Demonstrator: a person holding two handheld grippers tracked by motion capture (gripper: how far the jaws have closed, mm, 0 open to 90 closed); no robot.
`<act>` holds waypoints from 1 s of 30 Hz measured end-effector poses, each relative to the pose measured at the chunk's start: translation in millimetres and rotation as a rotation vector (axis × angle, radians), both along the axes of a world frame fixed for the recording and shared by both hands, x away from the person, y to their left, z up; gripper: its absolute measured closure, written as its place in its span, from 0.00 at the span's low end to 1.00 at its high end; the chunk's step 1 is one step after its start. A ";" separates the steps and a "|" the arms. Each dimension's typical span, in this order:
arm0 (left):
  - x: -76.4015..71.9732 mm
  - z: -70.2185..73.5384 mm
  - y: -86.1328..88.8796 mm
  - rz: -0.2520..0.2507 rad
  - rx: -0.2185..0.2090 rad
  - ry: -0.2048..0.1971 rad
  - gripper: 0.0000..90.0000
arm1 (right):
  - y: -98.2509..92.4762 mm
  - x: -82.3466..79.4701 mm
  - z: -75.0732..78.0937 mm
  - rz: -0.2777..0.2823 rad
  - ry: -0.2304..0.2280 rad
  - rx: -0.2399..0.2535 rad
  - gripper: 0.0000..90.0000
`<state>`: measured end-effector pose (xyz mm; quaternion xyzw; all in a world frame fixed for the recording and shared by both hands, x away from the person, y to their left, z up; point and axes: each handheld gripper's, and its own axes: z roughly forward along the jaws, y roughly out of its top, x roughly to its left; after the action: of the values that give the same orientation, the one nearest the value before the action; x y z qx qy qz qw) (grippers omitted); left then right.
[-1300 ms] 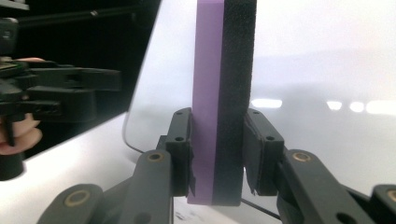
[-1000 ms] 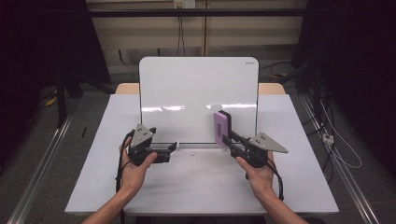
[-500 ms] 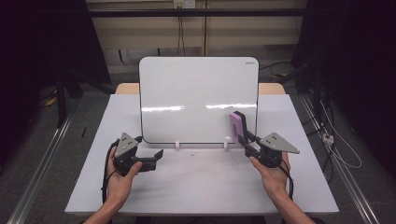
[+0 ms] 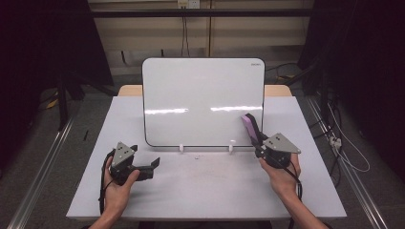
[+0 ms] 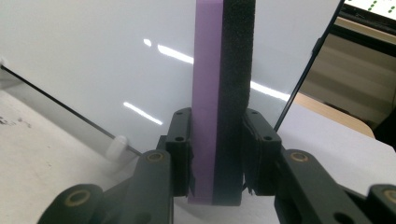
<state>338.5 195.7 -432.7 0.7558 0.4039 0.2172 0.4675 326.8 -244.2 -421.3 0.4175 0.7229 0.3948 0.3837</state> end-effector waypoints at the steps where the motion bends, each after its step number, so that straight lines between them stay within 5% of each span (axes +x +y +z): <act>1: 0.1 -0.4 -0.2 -0.002 0.003 0.001 0.06 | 1.8 1.3 -0.5 -0.004 0.000 -0.027 0.75; 8: 0.2 -2.5 -1.6 -0.009 0.013 0.002 0.06 | 19.4 6.2 -0.4 -0.020 0.008 -0.180 0.75; 15: -1.4 -1.3 0.4 0.009 0.000 -0.022 0.06 | 24.1 8.1 -3.7 -0.020 0.019 -0.183 0.73; 20: -0.4 -1.2 2.5 0.015 -0.002 -0.016 0.06 | 18.3 8.2 -3.6 -0.010 0.028 -0.123 0.68; 30: -0.8 1.3 5.6 0.023 -0.002 -0.023 0.06 | -5.7 -4.2 -3.3 -0.007 0.060 0.160 0.31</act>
<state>337.7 201.4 -431.5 0.7482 0.4072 0.2307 0.4703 322.7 -249.9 -424.5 0.4609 0.6989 0.4373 0.3284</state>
